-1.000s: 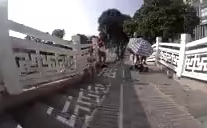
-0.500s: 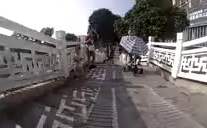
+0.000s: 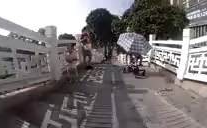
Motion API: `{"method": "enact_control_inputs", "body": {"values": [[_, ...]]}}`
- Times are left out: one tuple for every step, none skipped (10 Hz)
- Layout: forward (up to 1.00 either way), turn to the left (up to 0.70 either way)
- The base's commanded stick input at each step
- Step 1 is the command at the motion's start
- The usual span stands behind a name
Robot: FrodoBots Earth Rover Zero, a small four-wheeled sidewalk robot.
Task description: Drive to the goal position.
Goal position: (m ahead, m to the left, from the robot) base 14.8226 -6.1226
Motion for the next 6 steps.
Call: {"method": "enact_control_inputs", "body": {"values": [[0.70, 0.00], [0.70, 0.00], [0.70, 0.00], [0.70, 0.00], [0.70, 0.00], [0.70, 0.00]]}}
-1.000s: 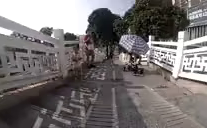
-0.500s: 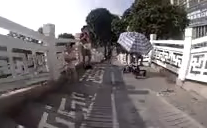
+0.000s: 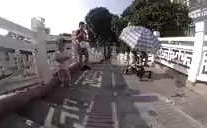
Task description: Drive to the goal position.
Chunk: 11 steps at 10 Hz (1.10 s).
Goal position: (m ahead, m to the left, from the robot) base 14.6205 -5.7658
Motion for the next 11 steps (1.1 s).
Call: {"method": "enact_control_inputs", "body": {"values": [[0.70, 0.00], [0.70, 0.00], [0.70, 0.00], [0.70, 0.00], [0.70, 0.00], [0.70, 0.00], [0.70, 0.00], [0.70, 0.00], [0.70, 0.00], [0.70, 0.00], [0.70, 0.00]]}}
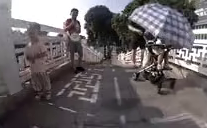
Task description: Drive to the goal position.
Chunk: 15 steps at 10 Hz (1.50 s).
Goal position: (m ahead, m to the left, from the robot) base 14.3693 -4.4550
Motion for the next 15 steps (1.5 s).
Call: {"method": "enact_control_inputs", "body": {"values": [[0.70, 0.00], [0.70, 0.00], [0.70, 0.00], [0.70, 0.00], [0.70, 0.00], [0.70, 0.00], [0.70, 0.00], [0.70, 0.00], [0.70, 0.00], [0.70, 0.00], [0.70, 0.00], [0.70, 0.00], [0.70, 0.00], [0.70, 0.00], [0.70, 0.00]]}}
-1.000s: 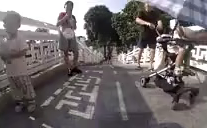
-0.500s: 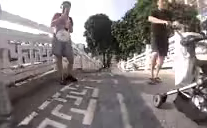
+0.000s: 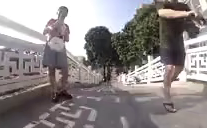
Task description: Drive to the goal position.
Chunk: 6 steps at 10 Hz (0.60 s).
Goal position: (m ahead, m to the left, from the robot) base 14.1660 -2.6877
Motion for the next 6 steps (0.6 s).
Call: {"method": "enact_control_inputs", "body": {"values": [[0.70, -0.06], [0.70, -0.12], [0.70, -0.13], [0.70, -0.13], [0.70, -0.13], [0.70, -0.09]]}}
